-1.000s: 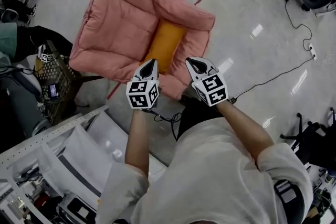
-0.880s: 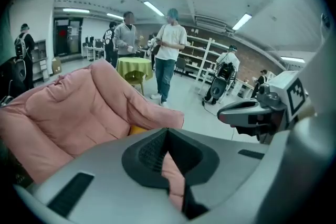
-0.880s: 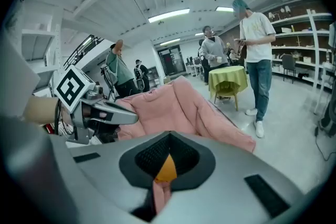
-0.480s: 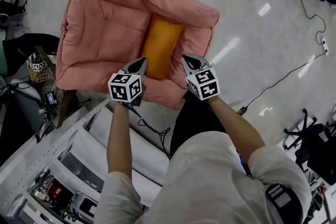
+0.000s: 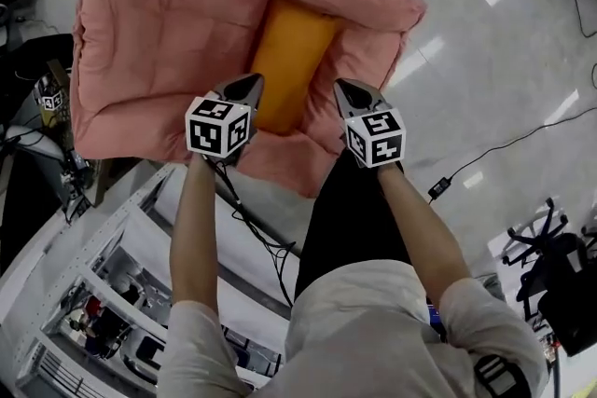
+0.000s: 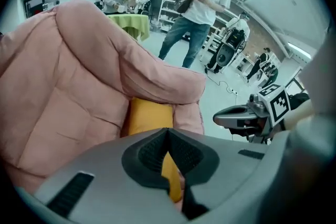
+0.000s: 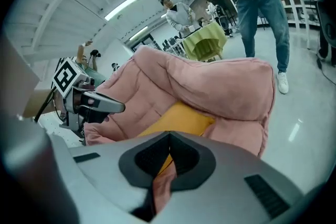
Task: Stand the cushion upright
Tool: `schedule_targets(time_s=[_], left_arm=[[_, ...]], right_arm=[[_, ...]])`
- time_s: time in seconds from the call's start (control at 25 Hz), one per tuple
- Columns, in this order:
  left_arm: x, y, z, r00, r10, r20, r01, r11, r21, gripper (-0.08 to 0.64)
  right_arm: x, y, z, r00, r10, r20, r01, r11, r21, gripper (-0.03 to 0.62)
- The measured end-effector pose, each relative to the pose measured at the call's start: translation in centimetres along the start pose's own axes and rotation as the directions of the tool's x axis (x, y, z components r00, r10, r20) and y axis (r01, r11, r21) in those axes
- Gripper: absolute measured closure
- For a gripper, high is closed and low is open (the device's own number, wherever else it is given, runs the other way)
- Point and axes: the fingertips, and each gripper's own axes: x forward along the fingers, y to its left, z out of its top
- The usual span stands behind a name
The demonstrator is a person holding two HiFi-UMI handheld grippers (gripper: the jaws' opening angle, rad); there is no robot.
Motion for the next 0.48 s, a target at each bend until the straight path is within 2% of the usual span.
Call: schedule_targets(time_s=[0.16, 0.24, 0.48], left_arm=[[2.3, 1.7, 0.1, 1.000, -0.011, 0.009, 0.011, 0.998, -0.058, 0.549], [3.8, 2.7, 0.5, 1.000, -0.010, -0.006, 0.010, 0.998, -0.064, 0.549], [6.8, 7.5, 1.2, 0.996, 0.071, -0.052, -0.071, 0.997, -0.003, 0.549]], right_arm=[[2.0, -0.6, -1.3, 0.999, 0.019, -0.029, -0.019, 1.000, 0.013, 0.584], [3.0, -1.1, -1.6, 0.999, 0.024, -0.043, -0.024, 1.000, 0.018, 0.584], [6.8, -1.8, -1.6, 0.997, 0.046, -0.067, -0.051, 0.996, -0.073, 0.584]])
